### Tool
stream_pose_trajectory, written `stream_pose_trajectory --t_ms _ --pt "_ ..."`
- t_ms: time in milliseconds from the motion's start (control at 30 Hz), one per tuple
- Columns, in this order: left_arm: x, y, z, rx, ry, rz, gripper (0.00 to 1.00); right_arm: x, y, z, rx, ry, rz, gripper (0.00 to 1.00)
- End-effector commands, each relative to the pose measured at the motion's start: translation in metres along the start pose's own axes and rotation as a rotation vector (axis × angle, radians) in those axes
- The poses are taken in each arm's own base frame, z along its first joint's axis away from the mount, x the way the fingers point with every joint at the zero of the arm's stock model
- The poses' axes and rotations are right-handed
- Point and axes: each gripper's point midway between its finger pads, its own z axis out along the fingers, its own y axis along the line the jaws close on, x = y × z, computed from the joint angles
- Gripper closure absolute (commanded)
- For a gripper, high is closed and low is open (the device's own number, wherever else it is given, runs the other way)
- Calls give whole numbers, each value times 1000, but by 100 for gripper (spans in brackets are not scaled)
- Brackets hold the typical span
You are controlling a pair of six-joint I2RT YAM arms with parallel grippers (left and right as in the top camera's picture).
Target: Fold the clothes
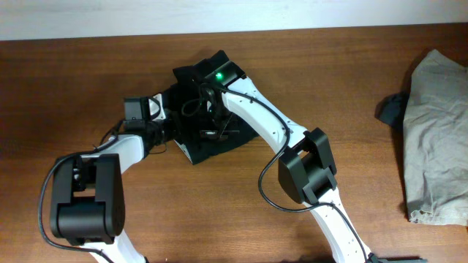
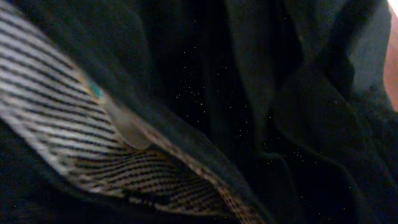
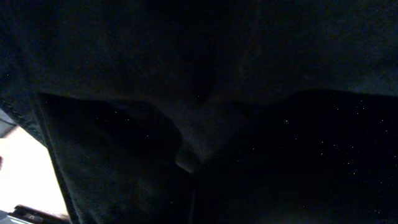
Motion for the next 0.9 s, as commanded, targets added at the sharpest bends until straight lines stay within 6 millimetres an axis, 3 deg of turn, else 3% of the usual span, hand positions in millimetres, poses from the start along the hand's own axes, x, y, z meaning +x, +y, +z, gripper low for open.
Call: stream_pose_trajectory --t_ms 0,67,133,167,233,300,333,367,400,433,467,667,867 --pt "-4 -7 -4 -11 -23 8 99 4 4 3 -12 16 -10 96" --pt "-7 -2 -7 -14 -32 -3 100 1 2 -9 -29 8 -16 91" --pt "-15 1 -14 2 -48 -19 99 -3 2 -33 -53 -26 -62 68" --pt "-23 1 -24 23 -66 -26 99 -8 3 -62 -75 -83 -106 53" --pt "-34 -3 -40 49 -99 -27 78 -16 1 -107 -84 -199 -159 32" --pt "-43 -7 -57 49 -128 -20 45 -26 -7 -150 -62 -330 -194 14" --pt "-45 -8 -64 46 -135 -15 32 -31 -13 -165 -45 -379 -198 14" --pt "-47 -9 -73 41 -144 -9 24 -37 -23 -178 -20 -423 -192 15" --pt "-49 -11 -84 36 -152 -8 13 -43 -35 -185 12 -452 -190 32" --pt "-49 -12 -90 34 -157 -8 1 -50 -50 -189 43 -467 -168 60" --pt "-50 -12 -94 31 -160 -11 1 -58 -65 -186 76 -468 -137 96" --pt "-30 -5 -88 54 -69 -67 1 -101 -122 -146 120 -440 -52 96" --pt "-2 11 -60 77 47 -132 1 -138 -134 -92 111 -486 -75 96"
